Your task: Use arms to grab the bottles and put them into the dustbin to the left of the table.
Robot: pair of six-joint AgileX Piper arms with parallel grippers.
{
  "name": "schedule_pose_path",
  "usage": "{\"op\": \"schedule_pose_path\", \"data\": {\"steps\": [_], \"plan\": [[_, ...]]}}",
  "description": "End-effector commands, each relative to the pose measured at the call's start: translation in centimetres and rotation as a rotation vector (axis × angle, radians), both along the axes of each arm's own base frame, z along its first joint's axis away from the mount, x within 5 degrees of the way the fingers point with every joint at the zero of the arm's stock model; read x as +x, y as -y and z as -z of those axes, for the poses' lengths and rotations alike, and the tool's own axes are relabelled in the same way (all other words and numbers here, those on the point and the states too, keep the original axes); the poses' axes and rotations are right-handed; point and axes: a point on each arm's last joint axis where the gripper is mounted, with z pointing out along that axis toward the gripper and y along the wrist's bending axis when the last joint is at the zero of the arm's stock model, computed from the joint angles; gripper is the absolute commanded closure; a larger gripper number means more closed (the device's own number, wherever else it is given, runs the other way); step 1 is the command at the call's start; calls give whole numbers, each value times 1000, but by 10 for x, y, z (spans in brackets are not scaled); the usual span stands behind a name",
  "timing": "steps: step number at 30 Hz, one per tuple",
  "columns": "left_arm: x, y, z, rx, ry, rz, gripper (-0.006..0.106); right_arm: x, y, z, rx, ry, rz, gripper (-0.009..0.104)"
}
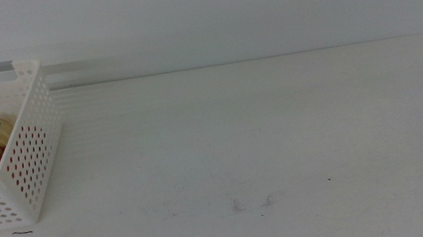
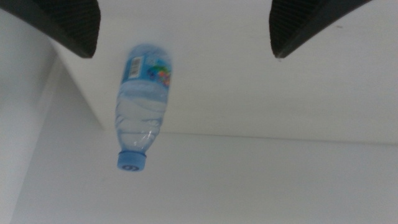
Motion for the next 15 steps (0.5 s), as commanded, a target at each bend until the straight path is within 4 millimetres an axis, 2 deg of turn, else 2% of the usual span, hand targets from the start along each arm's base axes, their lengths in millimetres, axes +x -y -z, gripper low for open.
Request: {"op": "schedule_pose_path", "data": {"steps": [1,3,5,7,12,15], "plan": [[-2,0,-2,-9,10,7,7,0,1,-3,-132,42,0,8],[-2,0,-2,-9,10,7,7,1,1,-9,-180,113,-5,8],[-2,0,-2,-9,10,7,7,0,-1,-18,-88,212,-9,8],[-2,0,-2,-9,10,7,7,0,-1,-24,-100,279,-14,8],[-2,0,-2,-9,10,7,7,0,-1,-24,-147,271,-13,8],[-2,0,-2,-9,10,7,7,8,-2,-28,-162,288,-24,8]]}}
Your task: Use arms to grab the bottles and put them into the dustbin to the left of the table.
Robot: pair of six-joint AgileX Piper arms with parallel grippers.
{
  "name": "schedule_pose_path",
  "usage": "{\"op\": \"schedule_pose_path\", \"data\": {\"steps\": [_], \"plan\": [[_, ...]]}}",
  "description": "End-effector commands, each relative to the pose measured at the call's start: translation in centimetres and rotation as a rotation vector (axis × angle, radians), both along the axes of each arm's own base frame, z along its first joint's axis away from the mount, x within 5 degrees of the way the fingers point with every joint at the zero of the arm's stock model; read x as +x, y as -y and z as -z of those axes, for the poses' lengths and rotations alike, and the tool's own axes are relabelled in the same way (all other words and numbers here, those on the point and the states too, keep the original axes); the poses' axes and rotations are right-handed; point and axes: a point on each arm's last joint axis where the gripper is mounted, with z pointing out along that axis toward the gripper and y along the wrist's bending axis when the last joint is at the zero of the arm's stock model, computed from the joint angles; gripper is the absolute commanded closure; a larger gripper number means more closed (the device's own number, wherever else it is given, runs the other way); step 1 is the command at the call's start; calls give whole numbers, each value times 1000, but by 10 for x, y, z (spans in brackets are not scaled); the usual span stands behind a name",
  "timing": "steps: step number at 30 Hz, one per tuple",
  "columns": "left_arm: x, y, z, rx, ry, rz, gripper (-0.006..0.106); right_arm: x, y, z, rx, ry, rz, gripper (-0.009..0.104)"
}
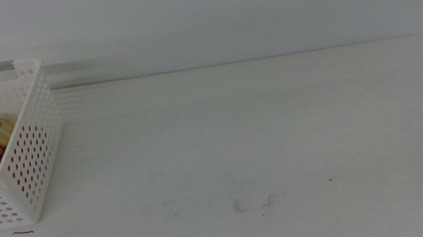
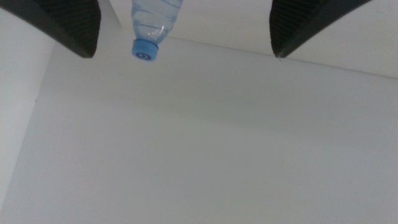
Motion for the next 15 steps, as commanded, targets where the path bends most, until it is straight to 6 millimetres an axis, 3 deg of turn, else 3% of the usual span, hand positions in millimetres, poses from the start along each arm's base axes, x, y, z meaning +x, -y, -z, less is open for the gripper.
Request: {"op": "schedule_pose_path", "data": {"steps": [1,7,15], "plan": [[-2,0,-2,-11,7,5,7,8,-1,-3,-36,12,-2,8],[-2,0,-2,-11,7,5,7,39,0,17,-3,-225,-3,8],[-2,0,-2,-11,7,5,7,65,3,35,99,-347,38,8]]}}
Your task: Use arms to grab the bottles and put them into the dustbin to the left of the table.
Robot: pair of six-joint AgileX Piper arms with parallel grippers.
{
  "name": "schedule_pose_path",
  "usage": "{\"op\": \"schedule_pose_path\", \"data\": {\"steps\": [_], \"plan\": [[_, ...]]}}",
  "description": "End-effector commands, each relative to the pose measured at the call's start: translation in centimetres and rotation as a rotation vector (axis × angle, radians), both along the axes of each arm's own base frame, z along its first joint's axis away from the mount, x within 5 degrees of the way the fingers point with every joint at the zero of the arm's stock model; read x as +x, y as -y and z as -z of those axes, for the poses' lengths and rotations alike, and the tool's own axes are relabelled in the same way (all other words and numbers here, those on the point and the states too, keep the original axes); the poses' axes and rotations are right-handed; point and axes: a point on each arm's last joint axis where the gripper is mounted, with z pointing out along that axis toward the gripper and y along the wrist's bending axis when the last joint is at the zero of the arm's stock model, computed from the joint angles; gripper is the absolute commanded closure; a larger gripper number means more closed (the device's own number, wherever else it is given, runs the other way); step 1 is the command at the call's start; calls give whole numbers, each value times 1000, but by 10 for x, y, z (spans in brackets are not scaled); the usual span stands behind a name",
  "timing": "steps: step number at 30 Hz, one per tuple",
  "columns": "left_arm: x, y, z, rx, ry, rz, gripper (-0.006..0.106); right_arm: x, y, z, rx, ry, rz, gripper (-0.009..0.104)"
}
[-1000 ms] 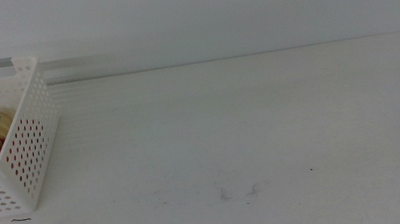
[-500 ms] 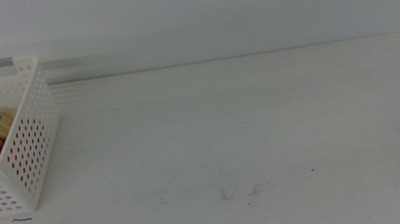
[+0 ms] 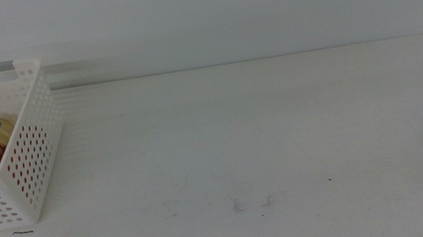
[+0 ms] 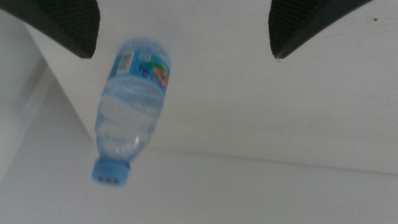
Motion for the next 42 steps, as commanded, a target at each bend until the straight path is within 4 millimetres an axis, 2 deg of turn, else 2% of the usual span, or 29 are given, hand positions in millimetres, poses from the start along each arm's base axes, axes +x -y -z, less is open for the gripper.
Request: {"op": "schedule_pose_path", "data": {"steps": [1,6,14,18,24,25,29,35,42], "plan": [[-2,0,-2,-11,7,4,7,3,2,1,35,10,29,8],[-2,0,-2,-11,7,3,7,4,2,2,57,7,40,8],[1,-2,-3,-5,32,-22,7,18,18,22,48,-99,164,8],[1,-2,-3,-3,32,-24,7,26,28,24,34,-36,219,8],[1,-2,-3,-3,32,-24,7,39,31,26,44,95,223,8],[1,-2,-3,-3,32,-24,7,41,30,28,38,105,217,8],[1,-2,-3,-2,34,-23,7,47,30,54,39,-42,208,8],[1,-2,-3,-6,38,-25,7,82,35,72,41,-92,200,8],[1,-2,-3,-6,38,-25,7,120,38,78,37,-56,178,8]]}}
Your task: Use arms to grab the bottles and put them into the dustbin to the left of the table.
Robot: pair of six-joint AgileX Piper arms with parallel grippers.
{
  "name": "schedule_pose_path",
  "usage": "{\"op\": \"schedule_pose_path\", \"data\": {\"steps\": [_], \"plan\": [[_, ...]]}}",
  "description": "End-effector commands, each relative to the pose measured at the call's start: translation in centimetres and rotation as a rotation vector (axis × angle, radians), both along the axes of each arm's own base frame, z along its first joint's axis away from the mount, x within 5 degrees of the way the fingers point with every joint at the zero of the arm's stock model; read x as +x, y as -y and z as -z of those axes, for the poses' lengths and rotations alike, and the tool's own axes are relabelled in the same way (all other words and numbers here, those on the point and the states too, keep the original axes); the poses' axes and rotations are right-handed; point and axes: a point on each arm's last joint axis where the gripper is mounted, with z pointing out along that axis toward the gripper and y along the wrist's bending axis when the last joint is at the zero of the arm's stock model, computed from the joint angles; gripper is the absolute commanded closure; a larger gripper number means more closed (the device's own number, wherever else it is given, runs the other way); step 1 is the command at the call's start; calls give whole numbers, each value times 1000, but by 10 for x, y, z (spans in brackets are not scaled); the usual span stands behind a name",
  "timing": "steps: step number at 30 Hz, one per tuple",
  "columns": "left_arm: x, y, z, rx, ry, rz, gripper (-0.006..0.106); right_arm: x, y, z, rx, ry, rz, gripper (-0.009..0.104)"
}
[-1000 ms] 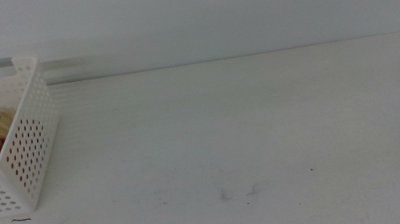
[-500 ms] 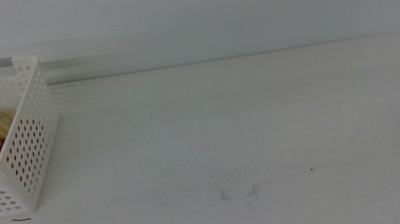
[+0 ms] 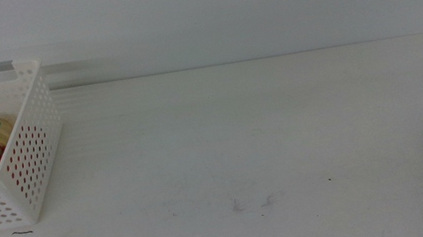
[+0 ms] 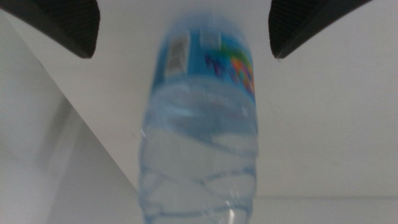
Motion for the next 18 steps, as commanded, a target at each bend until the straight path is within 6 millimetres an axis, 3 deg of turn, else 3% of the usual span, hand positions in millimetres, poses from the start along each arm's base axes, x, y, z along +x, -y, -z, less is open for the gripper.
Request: {"op": "schedule_pose_path", "data": {"steps": [1,8,12,14,16,18], "plan": [[-2,0,-2,-10,15,-2,7,13,1,-1,-9,39,-16,8],[-2,0,-2,-10,15,-2,7,55,7,3,-21,107,-20,9],[-2,0,-2,-11,13,-3,7,79,10,7,-16,108,-24,18],[-2,0,-2,-11,13,-3,7,88,4,7,-4,87,-52,42],[-2,0,-2,-11,13,-3,7,92,-10,7,0,69,-92,91],[-2,0,-2,-11,13,-3,7,95,-33,0,-10,105,-150,95]]}}
